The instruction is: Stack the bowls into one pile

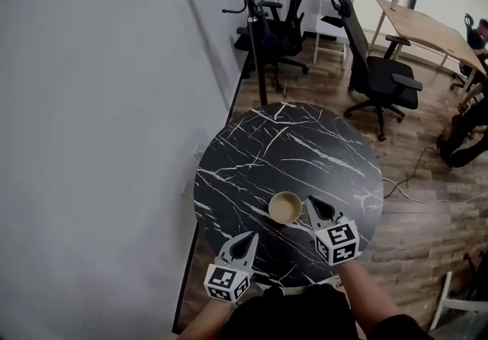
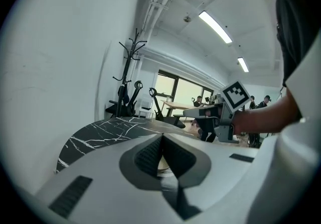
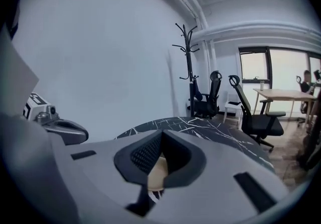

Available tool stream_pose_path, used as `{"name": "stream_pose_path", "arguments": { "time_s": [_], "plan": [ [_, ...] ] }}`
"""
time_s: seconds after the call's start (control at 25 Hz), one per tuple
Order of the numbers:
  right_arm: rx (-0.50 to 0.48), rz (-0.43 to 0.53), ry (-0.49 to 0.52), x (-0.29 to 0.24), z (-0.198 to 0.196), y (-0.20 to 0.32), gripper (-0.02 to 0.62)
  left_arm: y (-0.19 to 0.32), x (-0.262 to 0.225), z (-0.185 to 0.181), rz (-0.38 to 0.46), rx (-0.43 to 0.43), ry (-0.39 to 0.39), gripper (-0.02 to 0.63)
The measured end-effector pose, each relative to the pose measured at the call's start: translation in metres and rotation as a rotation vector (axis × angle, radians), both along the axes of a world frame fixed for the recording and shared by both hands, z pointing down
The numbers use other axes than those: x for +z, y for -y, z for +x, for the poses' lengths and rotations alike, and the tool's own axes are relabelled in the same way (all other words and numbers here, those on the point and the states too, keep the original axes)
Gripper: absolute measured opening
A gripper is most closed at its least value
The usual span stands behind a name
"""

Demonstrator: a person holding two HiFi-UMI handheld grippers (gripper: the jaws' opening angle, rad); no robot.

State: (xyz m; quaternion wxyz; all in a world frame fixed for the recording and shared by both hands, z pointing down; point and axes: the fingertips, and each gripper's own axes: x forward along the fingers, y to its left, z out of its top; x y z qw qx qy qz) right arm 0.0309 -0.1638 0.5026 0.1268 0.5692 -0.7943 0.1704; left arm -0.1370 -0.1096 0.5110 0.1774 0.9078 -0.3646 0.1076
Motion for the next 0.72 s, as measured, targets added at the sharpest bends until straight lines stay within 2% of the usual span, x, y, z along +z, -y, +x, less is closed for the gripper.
{"name": "stream_pose_path", "arguments": {
  "time_s": [0.12,0.32,0.56,0.72],
  "plan": [
    [-0.029,0.035,0.011,-0.006,0.012,-0.016,0.006,-0.003,-0.01,0.019,0.027,0.037,-0.03,0.014],
    [-0.008,0.085,0.034,-0.024,0.039,-0.036,0.005,-0.003,-0.029,0.05,0.088,0.071,-0.05,0.014],
    [-0.064,0.171,-0.042,-0.052,0.049,-0.052,0.004,-0.002,-0.045,0.07,0.111,0.061,-0.086,0.014],
    [-0.065,0.209,-0.049,-0.066,0.055,-0.062,0.004,-0.009,-0.045,0.076,0.134,0.056,-0.068,0.014]
  ]
}}
